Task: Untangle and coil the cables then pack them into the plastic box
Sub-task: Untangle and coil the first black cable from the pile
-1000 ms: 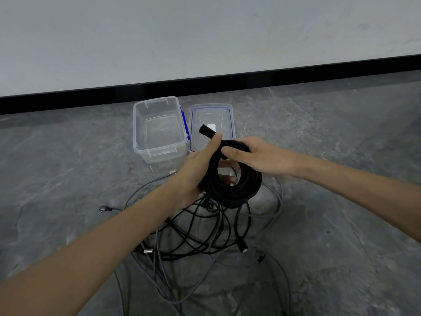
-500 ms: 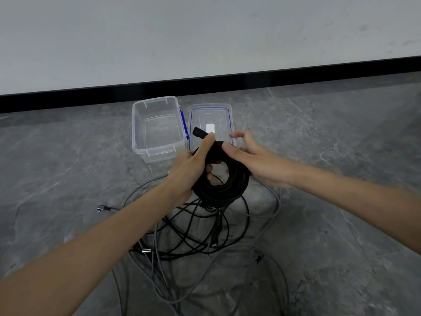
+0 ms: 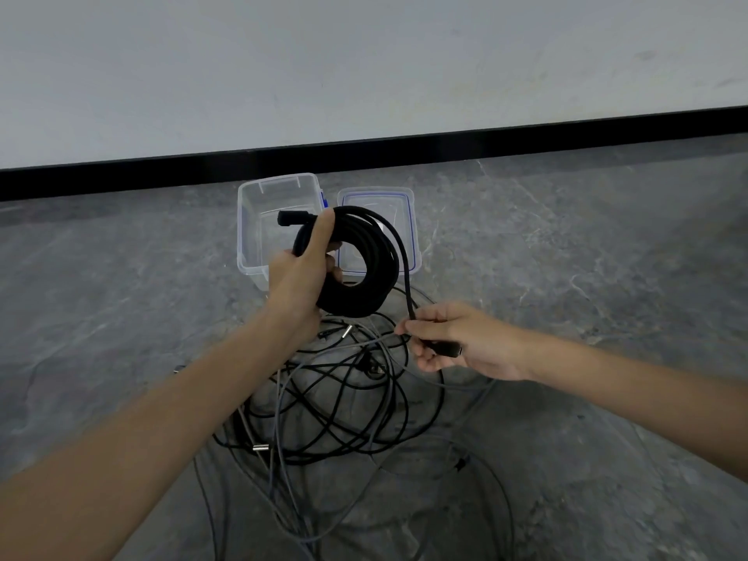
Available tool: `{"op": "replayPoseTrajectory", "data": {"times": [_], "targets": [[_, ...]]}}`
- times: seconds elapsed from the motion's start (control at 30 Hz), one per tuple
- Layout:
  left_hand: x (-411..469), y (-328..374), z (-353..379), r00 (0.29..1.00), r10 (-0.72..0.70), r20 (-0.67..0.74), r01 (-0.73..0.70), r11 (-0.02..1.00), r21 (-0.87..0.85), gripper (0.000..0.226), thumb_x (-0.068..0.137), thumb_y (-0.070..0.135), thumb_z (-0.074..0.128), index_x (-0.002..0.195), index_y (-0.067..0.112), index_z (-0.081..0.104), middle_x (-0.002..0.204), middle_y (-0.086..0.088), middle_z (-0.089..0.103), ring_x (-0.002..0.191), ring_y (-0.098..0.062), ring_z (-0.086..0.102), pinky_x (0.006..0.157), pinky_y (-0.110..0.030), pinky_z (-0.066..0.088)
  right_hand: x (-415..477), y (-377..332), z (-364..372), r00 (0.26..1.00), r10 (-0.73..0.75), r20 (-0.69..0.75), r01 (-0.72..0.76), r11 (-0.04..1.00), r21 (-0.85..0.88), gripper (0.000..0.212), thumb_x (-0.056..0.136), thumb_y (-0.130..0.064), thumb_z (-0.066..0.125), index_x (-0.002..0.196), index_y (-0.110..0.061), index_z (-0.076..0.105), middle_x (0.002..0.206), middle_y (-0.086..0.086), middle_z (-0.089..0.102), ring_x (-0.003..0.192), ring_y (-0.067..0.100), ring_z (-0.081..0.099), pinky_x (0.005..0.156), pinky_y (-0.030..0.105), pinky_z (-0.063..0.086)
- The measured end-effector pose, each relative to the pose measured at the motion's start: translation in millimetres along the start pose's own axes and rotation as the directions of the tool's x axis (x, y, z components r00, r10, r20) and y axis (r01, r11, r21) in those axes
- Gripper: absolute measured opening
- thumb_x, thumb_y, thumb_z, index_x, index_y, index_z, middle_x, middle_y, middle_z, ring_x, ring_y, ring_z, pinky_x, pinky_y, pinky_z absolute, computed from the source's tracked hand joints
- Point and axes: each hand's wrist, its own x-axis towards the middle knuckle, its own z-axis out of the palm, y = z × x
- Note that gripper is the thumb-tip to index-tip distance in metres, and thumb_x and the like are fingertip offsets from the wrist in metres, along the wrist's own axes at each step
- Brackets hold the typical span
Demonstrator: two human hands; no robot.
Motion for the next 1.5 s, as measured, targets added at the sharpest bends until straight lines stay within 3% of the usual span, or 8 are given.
{"op": "replayPoseTrajectory", "data": {"times": [0.17, 0.33, 0.5, 0.67, 0.87, 1.07, 1.23, 1.5], "targets": [[-5, -3, 0, 0.999, -0.019, 0.036, 0.02, 1.0, -0.024, 0.028, 0.081, 0.033, 0.076, 0.089, 0.009, 0.063, 0.047, 0.007, 0.049, 0.048, -0.008, 0.048, 0.052, -0.023, 0.047, -1, 0, 15, 0.981, -0.126, -0.148, 0.064, 0.928, -0.367, 0.023, 0.098, -0.006, 0.051, 0.117, 0.007, 0.049, 0.07, 0.007, 0.061, 0.044, 0.01, 0.053, 0.045, 0.018, 0.042], [-5, -2, 3, 0.999, -0.012, -0.044, 0.008, 0.997, -0.078, 0.022, 0.081, 0.026, 0.078, 0.087, 0.013, 0.06, 0.049, 0.008, 0.054, 0.048, -0.006, 0.051, 0.06, -0.025, 0.049, -15, -5, 40, 0.945, -0.316, -0.086, 0.209, 0.784, -0.585, 0.039, 0.093, -0.012, 0.061, 0.117, -0.015, 0.032, 0.06, 0.004, 0.067, 0.045, 0.013, 0.062, 0.05, 0.027, 0.051], [-10, 2, 7, 0.996, 0.042, -0.073, -0.056, 0.978, -0.199, 0.03, 0.088, 0.018, 0.07, 0.075, 0.034, 0.048, 0.05, 0.005, 0.048, 0.052, -0.008, 0.046, 0.062, -0.025, 0.048, -17, -10, 49, 0.942, -0.321, -0.101, 0.223, 0.82, -0.526, 0.037, 0.093, -0.014, 0.062, 0.12, -0.017, 0.037, 0.061, -0.002, 0.065, 0.045, 0.014, 0.062, 0.053, 0.033, 0.052], [-10, -1, 0, 0.999, -0.029, 0.041, 0.033, 0.993, -0.116, 0.017, 0.08, 0.024, 0.078, 0.081, 0.017, 0.062, 0.054, 0.007, 0.052, 0.049, -0.006, 0.049, 0.061, -0.023, 0.049, -2, -11, 31, 0.879, -0.351, -0.323, 0.097, 0.794, -0.6, 0.064, 0.091, -0.021, 0.065, 0.143, -0.018, 0.029, 0.1, 0.008, 0.068, 0.077, 0.011, 0.066, 0.081, 0.033, 0.052], [-10, -3, 4, 0.992, -0.053, 0.118, 0.067, 0.991, -0.118, 0.028, 0.077, 0.035, 0.077, 0.086, 0.014, 0.06, 0.052, 0.008, 0.048, 0.049, -0.006, 0.047, 0.067, -0.026, 0.05, -1, -11, 22, 0.84, -0.344, -0.42, 0.123, 0.874, -0.47, 0.027, 0.092, -0.009, 0.062, 0.098, -0.026, 0.042, 0.097, 0.014, 0.06, 0.059, 0.023, 0.056, 0.047, 0.028, 0.049], [-9, -5, 10, 0.998, -0.035, 0.049, 0.041, 0.992, -0.117, 0.041, 0.082, 0.049, 0.068, 0.089, 0.01, 0.058, 0.049, 0.008, 0.044, 0.049, -0.006, 0.048, 0.067, -0.026, 0.051, -2, -9, 26, 0.875, -0.338, -0.345, 0.121, 0.845, -0.522, 0.013, 0.089, -0.01, 0.067, 0.098, -0.014, 0.059, 0.084, -0.006, 0.062, 0.069, 0.008, 0.062, 0.06, 0.013, 0.045], [-8, -7, 10, 0.996, -0.017, -0.083, 0.005, 0.99, -0.141, 0.04, 0.086, 0.049, 0.065, 0.092, 0.009, 0.058, 0.053, 0.007, 0.047, 0.05, -0.005, 0.049, 0.051, -0.018, 0.048, -6, -21, 30, 0.912, -0.31, -0.27, 0.196, 0.906, -0.375, 0.014, 0.09, 0.002, 0.06, 0.103, 0.001, 0.054, 0.075, 0.009, 0.065, 0.044, 0.016, 0.06, 0.045, 0.018, 0.043], [-13, -7, 16, 0.993, 0.013, -0.121, -0.029, 0.992, -0.125, 0.039, 0.088, 0.05, 0.062, 0.084, 0.012, 0.058, 0.041, 0.013, 0.049, 0.045, -0.003, 0.049, 0.059, -0.022, 0.049, -10, -34, 28, 0.924, -0.337, -0.182, 0.248, 0.888, -0.387, 0.01, 0.091, 0.001, 0.057, 0.09, -0.006, 0.064, 0.074, 0.009, 0.069, 0.063, 0.012, 0.069, 0.058, 0.018, 0.05]]}}
